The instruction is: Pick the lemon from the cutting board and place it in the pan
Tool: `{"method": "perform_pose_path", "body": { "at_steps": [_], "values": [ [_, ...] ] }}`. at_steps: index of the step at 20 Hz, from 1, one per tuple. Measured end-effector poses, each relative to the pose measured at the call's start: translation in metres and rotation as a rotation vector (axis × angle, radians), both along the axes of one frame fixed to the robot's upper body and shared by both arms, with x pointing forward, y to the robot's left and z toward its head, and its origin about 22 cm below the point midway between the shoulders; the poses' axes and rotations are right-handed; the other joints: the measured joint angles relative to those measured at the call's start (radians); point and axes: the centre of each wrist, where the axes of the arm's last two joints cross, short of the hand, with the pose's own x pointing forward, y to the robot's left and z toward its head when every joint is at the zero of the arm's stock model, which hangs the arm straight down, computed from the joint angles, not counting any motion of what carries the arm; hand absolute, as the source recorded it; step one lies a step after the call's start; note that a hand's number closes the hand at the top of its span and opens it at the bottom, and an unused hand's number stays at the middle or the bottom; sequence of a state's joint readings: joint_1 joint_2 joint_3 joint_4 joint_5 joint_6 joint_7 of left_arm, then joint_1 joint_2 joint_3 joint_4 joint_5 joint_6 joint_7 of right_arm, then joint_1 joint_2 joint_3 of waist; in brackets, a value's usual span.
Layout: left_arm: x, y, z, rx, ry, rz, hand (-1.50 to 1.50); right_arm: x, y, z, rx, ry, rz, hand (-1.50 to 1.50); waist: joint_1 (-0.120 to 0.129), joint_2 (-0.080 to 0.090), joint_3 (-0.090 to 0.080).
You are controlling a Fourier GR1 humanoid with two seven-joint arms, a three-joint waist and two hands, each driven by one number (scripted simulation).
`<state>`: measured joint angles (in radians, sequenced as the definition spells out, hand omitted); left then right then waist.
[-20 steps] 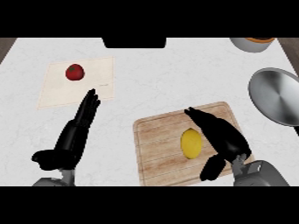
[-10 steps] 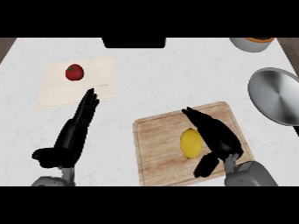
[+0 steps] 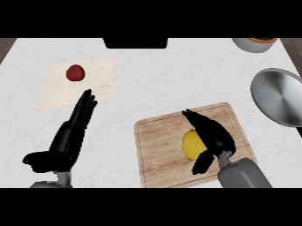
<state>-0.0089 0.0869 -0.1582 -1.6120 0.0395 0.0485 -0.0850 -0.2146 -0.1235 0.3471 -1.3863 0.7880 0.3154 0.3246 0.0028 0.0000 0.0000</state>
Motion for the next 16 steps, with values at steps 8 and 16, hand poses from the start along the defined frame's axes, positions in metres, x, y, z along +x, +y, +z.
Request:
{"method": "perform_pose_path", "body": {
  "at_steps": [8, 16],
  "values": [
    [0.004, -0.001, -0.003, 0.005, -0.004, -0.006, 0.0, 0.012, -0.003, -0.012, -0.097, -0.021, 0.115, 1.5, -0.001, -0.011, -0.008],
    [-0.002, -0.001, -0.001, 0.002, -0.002, -0.005, 0.0, 0.015, -0.004, -0.01, -0.11, -0.118, 0.136, 1.5, -0.001, -0.01, -0.006]
  ]
}}
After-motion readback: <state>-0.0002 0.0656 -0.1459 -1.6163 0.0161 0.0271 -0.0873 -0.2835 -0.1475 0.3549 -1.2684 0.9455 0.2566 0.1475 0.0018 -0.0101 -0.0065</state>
